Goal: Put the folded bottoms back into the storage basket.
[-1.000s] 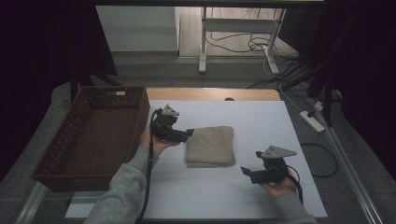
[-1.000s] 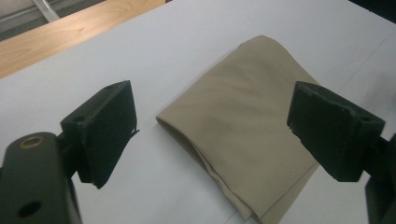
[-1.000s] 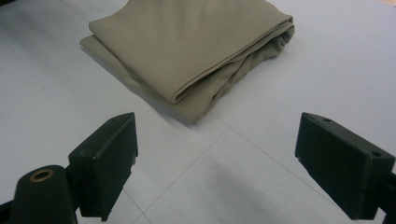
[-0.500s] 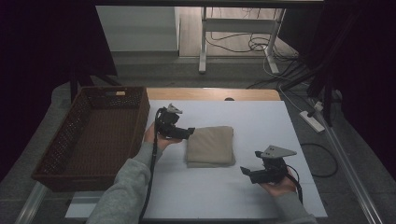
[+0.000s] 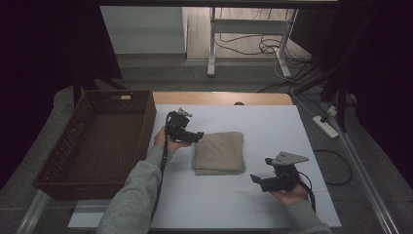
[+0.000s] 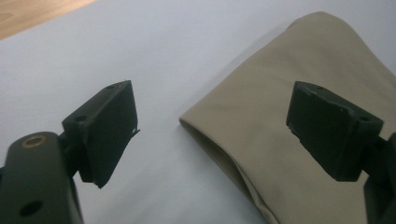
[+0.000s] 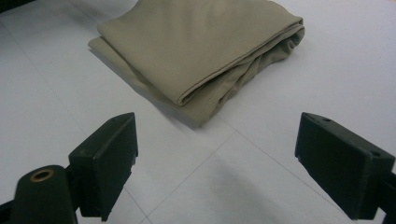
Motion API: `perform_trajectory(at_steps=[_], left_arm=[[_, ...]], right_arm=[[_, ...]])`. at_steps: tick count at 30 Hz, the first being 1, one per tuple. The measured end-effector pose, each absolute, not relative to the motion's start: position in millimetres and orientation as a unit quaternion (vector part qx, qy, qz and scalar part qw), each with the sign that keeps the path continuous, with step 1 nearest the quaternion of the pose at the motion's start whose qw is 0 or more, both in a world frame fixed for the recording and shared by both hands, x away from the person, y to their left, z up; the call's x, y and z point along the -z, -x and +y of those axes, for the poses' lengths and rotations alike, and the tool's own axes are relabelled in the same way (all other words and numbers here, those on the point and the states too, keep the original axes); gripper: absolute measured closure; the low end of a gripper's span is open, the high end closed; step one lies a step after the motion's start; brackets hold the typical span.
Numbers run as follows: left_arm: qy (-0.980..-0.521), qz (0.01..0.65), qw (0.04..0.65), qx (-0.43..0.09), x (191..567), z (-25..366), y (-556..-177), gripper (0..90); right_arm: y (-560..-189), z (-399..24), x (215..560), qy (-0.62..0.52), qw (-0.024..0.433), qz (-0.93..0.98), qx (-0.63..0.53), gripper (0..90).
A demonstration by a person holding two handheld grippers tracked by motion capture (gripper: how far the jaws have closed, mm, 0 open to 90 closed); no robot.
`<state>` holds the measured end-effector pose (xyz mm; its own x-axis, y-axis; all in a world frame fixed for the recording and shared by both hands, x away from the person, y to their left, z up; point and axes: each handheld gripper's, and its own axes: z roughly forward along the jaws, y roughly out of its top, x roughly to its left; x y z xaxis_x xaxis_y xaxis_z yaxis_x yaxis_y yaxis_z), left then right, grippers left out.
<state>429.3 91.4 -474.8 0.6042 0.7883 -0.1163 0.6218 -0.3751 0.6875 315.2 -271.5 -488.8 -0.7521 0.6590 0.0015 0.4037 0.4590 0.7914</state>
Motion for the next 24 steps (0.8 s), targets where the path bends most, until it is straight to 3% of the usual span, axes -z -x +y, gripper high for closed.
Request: perform_trajectory(at_steps=[24], left_arm=[[-0.846, 0.414, 0.326, -0.078, 506.5, 67.5, -457.3, 16.7]], right_arm=[[-318.1, -269.4, 492.4, -0.315, 0.150, 0.844, -0.407, 13.3]])
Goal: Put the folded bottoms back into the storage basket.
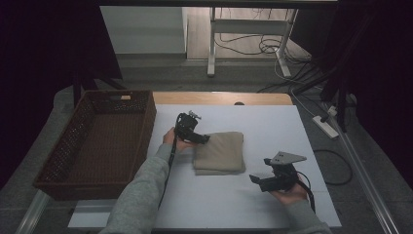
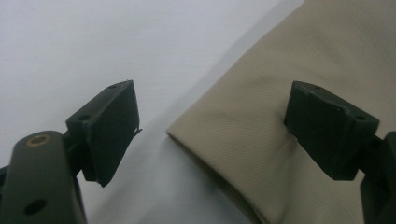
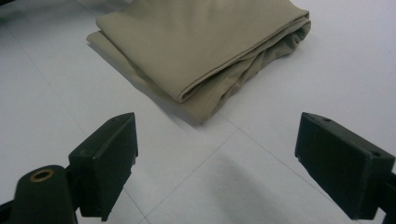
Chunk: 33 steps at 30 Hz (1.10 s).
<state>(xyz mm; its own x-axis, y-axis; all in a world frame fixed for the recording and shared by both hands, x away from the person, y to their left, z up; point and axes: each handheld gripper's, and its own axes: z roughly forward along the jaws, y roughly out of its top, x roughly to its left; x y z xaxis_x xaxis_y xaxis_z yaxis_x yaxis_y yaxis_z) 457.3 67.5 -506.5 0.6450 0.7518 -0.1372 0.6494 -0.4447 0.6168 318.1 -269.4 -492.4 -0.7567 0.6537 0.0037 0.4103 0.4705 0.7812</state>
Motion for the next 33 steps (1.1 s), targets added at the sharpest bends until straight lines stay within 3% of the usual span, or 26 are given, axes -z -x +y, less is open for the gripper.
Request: perform_trajectory(at_steps=[21, 27, 33], left_arm=[[-0.863, 0.391, 0.319, -0.008, 524.2, 56.6, -462.3, 16.7], [-0.869, 0.379, 0.320, -0.002, 523.7, 57.6, -462.6, 21.4], [-0.870, 0.382, 0.310, -0.018, 524.8, 56.0, -464.0, 13.2]], right_arm=[[-318.8, -268.4, 493.5, -0.314, 0.150, 0.848, -0.400, 13.3], [-318.9, -268.3, 493.7, -0.314, 0.151, 0.848, -0.400, 13.3], [-318.9, -268.5, 493.5, -0.314, 0.151, 0.849, -0.398, 13.3]])
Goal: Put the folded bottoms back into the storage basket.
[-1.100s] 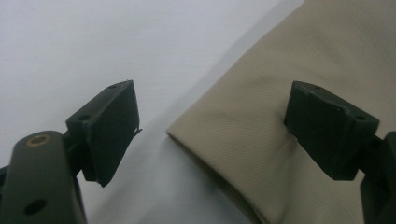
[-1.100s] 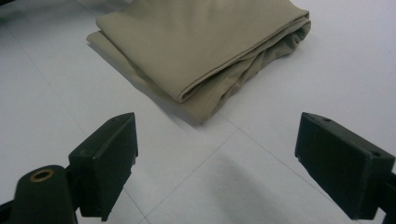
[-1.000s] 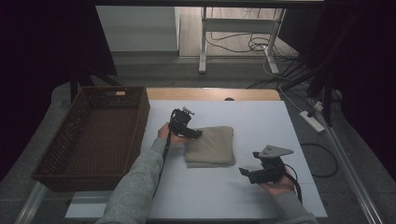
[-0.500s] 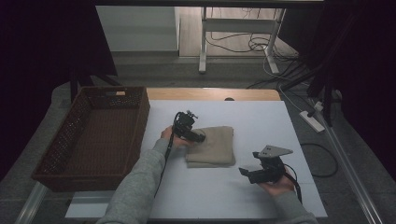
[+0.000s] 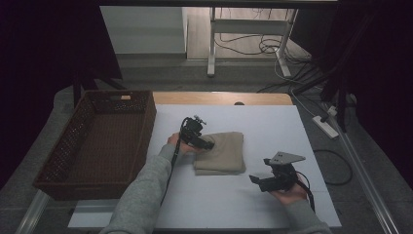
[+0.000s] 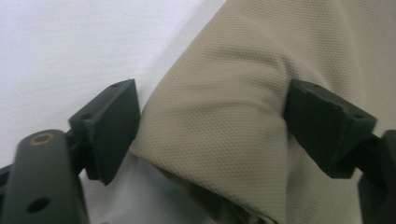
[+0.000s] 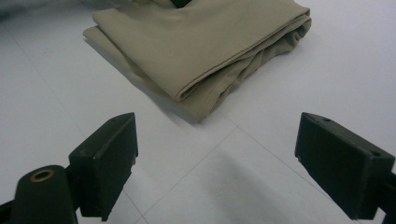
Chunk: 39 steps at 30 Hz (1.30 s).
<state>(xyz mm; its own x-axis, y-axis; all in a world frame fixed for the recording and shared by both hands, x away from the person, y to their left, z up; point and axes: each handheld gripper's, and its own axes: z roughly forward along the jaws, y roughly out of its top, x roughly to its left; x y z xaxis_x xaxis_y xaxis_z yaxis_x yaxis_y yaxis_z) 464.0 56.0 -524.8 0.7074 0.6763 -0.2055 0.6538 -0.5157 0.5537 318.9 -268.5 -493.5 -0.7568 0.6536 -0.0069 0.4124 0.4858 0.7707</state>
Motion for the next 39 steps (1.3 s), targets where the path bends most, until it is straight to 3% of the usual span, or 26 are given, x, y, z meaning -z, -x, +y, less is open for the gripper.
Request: perform_trajectory(at_steps=[2, 6, 10, 12, 20, 24, 39], left_arm=[[-0.869, 0.385, 0.310, -0.017, 525.8, 56.8, -465.0, 9.2], [-0.871, 0.378, 0.314, -0.007, 524.5, 58.3, -464.7, 14.5], [-0.871, 0.370, 0.322, 0.007, 523.1, 59.5, -463.7, 25.2], [-0.869, 0.367, 0.331, 0.023, 523.0, 60.7, -463.0, 39.0], [-0.870, 0.355, 0.340, 0.036, 519.4, 62.9, -459.1, 60.5], [-0.875, 0.349, 0.335, 0.019, 515.3, 60.3, -454.7, 65.1], [-0.874, 0.324, 0.362, -0.009, 496.9, 61.6, -438.3, 66.2]], right_arm=[[-319.0, -268.3, 493.9, -0.314, 0.151, 0.849, -0.398, 13.3], [-318.4, -267.2, 494.1, -0.310, 0.157, 0.852, -0.392, 13.4], [-318.6, -266.8, 494.3, -0.310, 0.156, 0.852, -0.391, 13.4], [-318.5, -267.0, 494.1, -0.310, 0.156, 0.852, -0.392, 13.4], [-318.8, -266.6, 494.8, -0.312, 0.154, 0.852, -0.391, 13.5], [-319.3, -266.5, 495.2, -0.314, 0.153, 0.852, -0.390, 13.5], [-324.6, -261.6, 495.0, -0.345, 0.146, 0.832, -0.409, 13.8]])
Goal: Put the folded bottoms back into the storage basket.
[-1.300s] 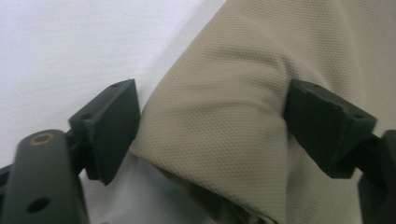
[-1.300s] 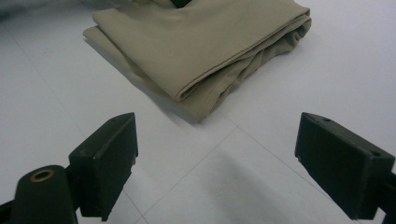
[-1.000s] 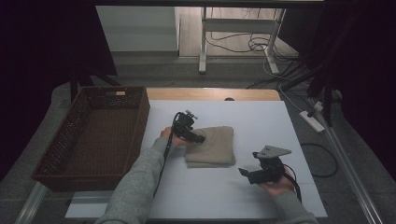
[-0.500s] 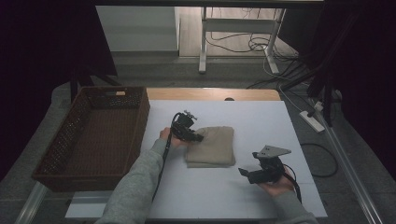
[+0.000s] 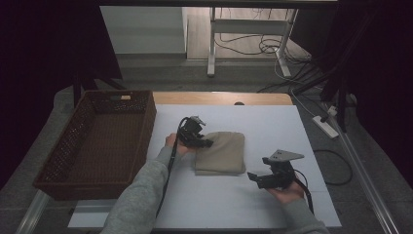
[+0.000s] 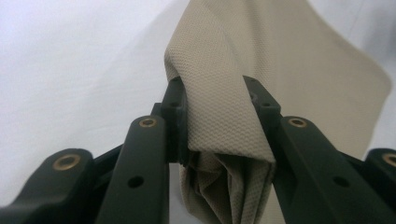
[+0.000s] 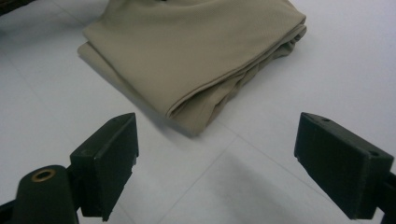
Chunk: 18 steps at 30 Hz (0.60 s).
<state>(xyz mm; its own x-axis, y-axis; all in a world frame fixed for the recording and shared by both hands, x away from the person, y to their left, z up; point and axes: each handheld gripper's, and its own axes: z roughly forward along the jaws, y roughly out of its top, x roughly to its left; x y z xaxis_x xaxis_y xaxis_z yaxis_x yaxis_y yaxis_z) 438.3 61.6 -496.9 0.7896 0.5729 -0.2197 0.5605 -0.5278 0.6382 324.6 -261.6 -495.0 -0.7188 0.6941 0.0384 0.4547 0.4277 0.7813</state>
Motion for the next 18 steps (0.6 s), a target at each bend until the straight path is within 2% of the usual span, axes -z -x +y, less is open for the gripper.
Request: perform_trajectory(at_steps=[3, 18], left_arm=[[-0.873, 0.322, 0.367, -0.010, 494.7, 61.9, -436.2, 66.2], [-0.871, 0.320, 0.373, -0.014, 493.8, 62.5, -432.9, 66.0]], right_arm=[[-327.6, -254.9, 494.7, -0.350, 0.151, 0.831, -0.406, 14.3], [-365.3, -218.7, 506.2, -0.400, 0.112, 0.824, -0.386, 14.2]])
